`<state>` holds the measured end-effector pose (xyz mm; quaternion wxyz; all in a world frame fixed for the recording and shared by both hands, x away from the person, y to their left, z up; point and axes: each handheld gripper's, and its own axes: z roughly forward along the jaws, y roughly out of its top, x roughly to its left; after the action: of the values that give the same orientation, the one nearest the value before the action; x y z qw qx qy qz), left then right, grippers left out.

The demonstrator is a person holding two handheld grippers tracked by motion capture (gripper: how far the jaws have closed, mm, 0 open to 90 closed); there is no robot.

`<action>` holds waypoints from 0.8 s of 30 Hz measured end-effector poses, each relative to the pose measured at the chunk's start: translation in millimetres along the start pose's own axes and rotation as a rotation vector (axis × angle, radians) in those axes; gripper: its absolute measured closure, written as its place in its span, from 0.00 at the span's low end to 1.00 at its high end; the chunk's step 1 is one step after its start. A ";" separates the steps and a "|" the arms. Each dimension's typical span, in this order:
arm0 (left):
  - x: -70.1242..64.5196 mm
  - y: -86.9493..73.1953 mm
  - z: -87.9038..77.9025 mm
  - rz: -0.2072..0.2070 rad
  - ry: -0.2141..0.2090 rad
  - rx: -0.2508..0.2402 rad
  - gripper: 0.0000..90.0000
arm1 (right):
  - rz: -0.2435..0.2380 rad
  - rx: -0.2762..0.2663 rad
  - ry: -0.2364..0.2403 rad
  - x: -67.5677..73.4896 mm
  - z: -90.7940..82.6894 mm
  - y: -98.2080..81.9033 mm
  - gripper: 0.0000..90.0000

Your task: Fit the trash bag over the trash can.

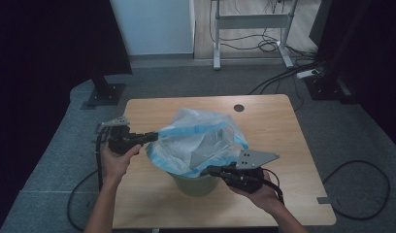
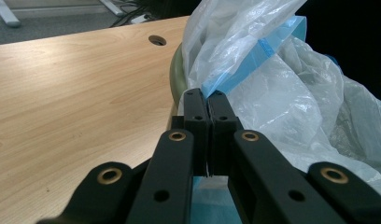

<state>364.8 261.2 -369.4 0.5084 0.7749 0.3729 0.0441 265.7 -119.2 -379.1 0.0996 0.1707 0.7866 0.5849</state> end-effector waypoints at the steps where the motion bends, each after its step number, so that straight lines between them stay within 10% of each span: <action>1: -0.3 0.2 0.4 -0.001 -0.002 -0.001 0.99 | -0.008 -0.009 -0.007 1.3 -0.4 1.5 0.78; 6: -1.2 0.8 2.1 0.001 -0.006 0.007 0.99 | -0.063 0.003 0.020 8.4 2.5 15.1 0.55; 14: -1.3 1.2 0.9 -0.003 -0.008 0.006 0.99 | -0.108 0.082 0.071 3.8 21.3 32.5 0.52; 24: -1.9 2.4 -0.4 -0.001 -0.012 0.007 0.99 | -0.079 0.132 0.158 0.3 33.5 21.6 0.99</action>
<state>364.5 259.9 -366.7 0.5079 0.7768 0.3704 0.0380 280.7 -83.8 -368.3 0.0486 0.0992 0.8350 0.5391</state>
